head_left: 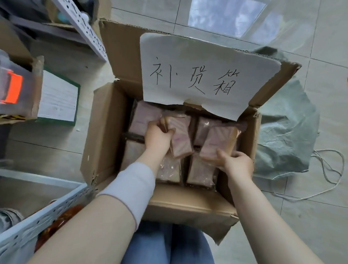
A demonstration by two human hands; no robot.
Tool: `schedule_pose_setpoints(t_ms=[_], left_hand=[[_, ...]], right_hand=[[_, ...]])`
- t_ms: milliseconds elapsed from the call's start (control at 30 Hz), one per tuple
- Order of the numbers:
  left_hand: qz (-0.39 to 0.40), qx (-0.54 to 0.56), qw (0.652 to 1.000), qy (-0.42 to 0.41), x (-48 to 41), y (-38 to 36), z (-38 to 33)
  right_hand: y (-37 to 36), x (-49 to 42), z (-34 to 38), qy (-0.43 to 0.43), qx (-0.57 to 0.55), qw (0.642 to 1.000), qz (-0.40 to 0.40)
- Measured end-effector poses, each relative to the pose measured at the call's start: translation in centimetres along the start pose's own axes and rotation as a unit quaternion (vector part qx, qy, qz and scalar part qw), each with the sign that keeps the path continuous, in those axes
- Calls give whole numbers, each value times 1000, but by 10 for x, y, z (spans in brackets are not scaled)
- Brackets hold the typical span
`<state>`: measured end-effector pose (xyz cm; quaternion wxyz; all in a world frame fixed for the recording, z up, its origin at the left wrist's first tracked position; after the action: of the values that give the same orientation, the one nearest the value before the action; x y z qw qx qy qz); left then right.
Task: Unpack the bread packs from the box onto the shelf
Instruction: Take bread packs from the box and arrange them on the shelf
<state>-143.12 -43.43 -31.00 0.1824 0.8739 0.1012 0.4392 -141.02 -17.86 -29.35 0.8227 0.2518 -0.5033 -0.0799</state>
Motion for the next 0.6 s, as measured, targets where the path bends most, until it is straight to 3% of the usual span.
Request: schedule_pose_setpoints(t_ms=[133,333,433,600], left_hand=[[-24,22,999,-17,76,46,4],[-89,161,982,-52,257,155,20],[-145,208,963,-96,354,220,28],[-240,298,901,-204,514,325,55]], right_hand=[[20,51,-20,2,-40,997,66],[51,195,-11,122,17,977,172],[54,281,-1,192,55,954,224],[33,438,9,317,91,887,322]])
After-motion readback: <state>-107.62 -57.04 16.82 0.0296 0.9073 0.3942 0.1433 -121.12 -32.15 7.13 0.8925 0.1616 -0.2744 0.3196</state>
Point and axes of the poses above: each hand's wrist, its own x-axis away from the middle knuckle, its own y-axis out of the back of the hand, z = x × y, the point moved 7 cm from there along -x, towards the middle knuckle, and after that the axes turned 8 degrees about z, right-handed, at the moved point
